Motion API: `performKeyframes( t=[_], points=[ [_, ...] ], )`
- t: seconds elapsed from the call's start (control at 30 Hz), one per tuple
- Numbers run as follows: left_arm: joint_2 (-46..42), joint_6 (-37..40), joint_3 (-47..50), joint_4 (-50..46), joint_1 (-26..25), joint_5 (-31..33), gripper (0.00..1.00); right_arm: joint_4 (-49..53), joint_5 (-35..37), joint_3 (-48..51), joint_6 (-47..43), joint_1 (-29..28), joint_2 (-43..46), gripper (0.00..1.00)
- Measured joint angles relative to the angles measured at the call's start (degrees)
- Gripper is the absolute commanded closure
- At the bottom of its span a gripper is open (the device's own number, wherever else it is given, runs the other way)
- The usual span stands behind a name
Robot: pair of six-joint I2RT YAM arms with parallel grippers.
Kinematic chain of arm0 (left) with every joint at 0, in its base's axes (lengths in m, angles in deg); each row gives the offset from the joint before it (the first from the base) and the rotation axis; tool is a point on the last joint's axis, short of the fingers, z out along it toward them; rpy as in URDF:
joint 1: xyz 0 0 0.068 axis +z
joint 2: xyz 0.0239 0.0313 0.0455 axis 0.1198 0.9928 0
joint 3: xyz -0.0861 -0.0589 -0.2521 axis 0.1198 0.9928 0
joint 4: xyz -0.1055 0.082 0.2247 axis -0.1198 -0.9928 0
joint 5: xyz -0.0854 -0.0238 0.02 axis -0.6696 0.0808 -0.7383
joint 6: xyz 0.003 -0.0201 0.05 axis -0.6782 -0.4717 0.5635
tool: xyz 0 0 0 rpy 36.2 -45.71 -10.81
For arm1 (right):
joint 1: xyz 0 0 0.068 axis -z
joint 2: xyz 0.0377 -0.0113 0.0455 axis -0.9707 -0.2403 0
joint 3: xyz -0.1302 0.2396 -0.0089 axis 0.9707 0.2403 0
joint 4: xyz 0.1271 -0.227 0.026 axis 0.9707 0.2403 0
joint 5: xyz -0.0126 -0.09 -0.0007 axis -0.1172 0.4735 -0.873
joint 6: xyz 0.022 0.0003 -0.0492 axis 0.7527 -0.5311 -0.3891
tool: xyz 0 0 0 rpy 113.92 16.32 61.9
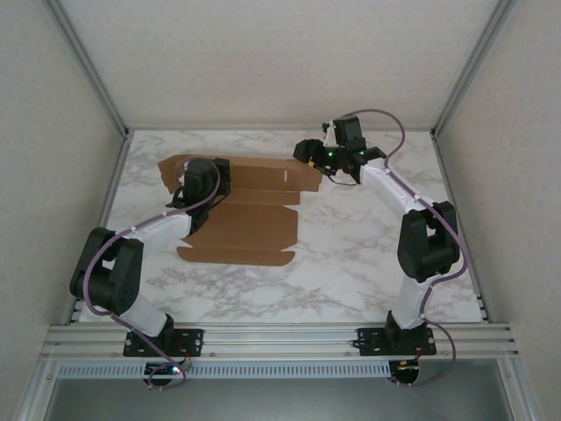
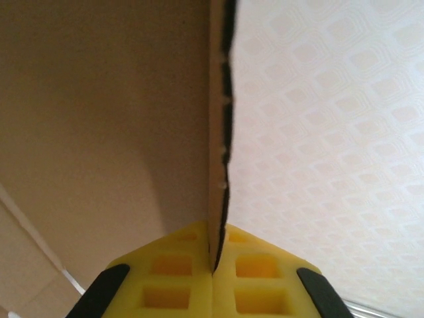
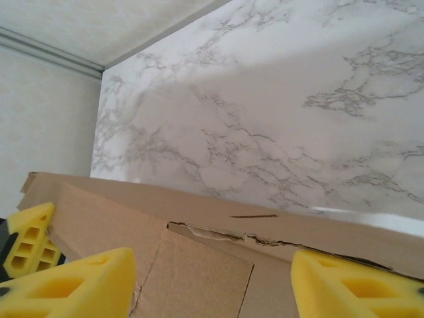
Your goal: Fold the paper box
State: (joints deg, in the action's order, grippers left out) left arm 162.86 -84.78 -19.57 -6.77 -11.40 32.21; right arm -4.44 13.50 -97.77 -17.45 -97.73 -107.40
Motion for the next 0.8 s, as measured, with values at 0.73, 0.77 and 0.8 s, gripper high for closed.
performKeyframes(
  t=[0.73, 0.77, 0.8],
  points=[
    [-0.33, 5.88, 6.54, 8.33, -0.07, 0.74, 0.97, 9.53, 3.43, -4.7, 12.98, -4.66, 2.54, 0.46],
    [-0.39, 6.14, 7.67, 10.38, -0.07, 0.74, 0.96, 9.22, 4.13, -4.63, 13.75, -4.85, 2.84, 0.46],
    [-0.44, 6.49, 8.5, 11.91, -0.09, 0.74, 0.95, 8.66, 4.37, -4.42, 14.56, -4.96, 3.17, 0.46]
  ],
)
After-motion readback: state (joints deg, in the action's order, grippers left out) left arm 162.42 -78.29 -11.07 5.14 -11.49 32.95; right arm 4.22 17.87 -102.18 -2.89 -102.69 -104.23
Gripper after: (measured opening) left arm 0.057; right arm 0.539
